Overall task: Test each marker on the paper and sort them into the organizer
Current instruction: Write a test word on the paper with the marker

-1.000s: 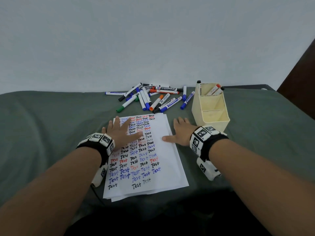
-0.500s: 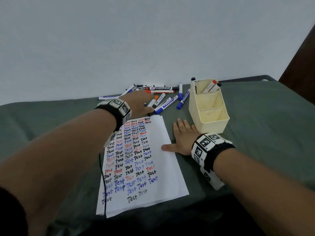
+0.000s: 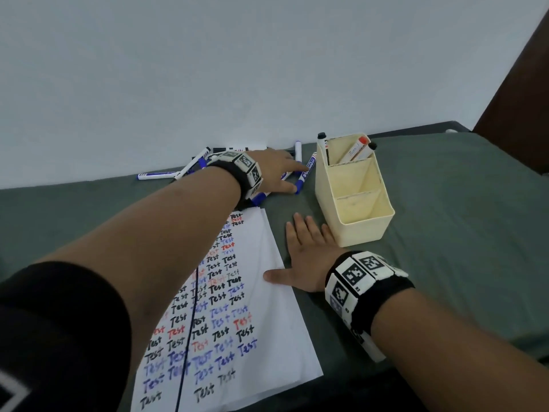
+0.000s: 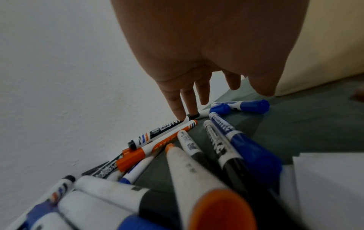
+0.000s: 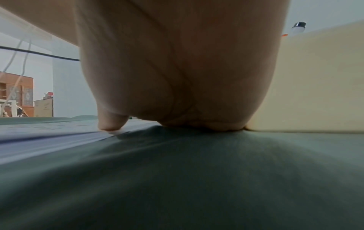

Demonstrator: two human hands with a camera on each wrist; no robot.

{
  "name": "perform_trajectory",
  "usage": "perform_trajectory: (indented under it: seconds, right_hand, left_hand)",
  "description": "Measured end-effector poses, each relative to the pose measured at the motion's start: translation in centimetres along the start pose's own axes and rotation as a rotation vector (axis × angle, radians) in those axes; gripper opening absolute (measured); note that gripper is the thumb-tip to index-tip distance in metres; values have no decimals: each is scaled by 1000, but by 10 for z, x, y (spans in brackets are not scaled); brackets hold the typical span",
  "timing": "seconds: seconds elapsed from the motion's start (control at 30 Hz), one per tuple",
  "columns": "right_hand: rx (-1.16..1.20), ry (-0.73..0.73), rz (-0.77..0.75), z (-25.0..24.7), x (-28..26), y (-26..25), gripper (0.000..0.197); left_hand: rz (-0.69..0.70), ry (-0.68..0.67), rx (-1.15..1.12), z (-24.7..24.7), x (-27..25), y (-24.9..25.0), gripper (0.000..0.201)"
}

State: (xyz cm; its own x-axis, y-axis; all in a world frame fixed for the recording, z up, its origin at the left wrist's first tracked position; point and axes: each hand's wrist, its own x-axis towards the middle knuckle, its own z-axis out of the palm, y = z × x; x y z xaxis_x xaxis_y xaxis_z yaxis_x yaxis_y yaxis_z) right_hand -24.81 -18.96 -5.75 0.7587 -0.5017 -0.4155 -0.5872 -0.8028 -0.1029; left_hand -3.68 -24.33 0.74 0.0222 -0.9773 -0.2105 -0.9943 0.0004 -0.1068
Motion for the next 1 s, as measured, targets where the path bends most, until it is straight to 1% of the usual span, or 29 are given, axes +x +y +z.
perform_trajectory:
  seconds: [0.13,0.23,0.27,0.37,0.5,0.53,0.63,0.7,0.77,0.83,0.9,1.0]
  right_hand:
    - [12,-10,0,-1,1,0,118]
    - [18,-7,-3,-1,2,0,119]
    - [20,-4,-3,-1,2,0,119]
    - [27,-5,-4,-1,2,1,119]
    - [25,0,0,-2,1,-1,119]
    - [26,-3,0,-3,1,-1,119]
    - [29,-13,2,-3,1,-1,119]
    - [34,-11,-1,-3,0,0,119]
    - [40,-7,-5,-3,0,0,119]
    - [43,-3,-7,-3,0,-1,118]
    - [42,-6,-5,-3,0,-1,118]
    - [42,-5,-3,-4,-1,-1,118]
  left_hand:
    - [-6,-7,13,6,16,5,74]
    - [17,-19,31,9,22,8,72]
    - [16,-9,21,9,24,8,70]
    - [-54,10,13,6,24,8,62]
    - [-84,48,27,3,18,10,35]
    - [-91,49,2,3,16,11,34]
    - [-83,-25,-63,5,12,16,57]
    - [-82,-58,-18,7,12,16,53]
    - [-105,-44,-14,10,11,15,47]
    - [-124,0,-12,10,8,11,50]
    - [-132,14,6,10,5,5,53]
    - [-121,38,40,11,1,0,40]
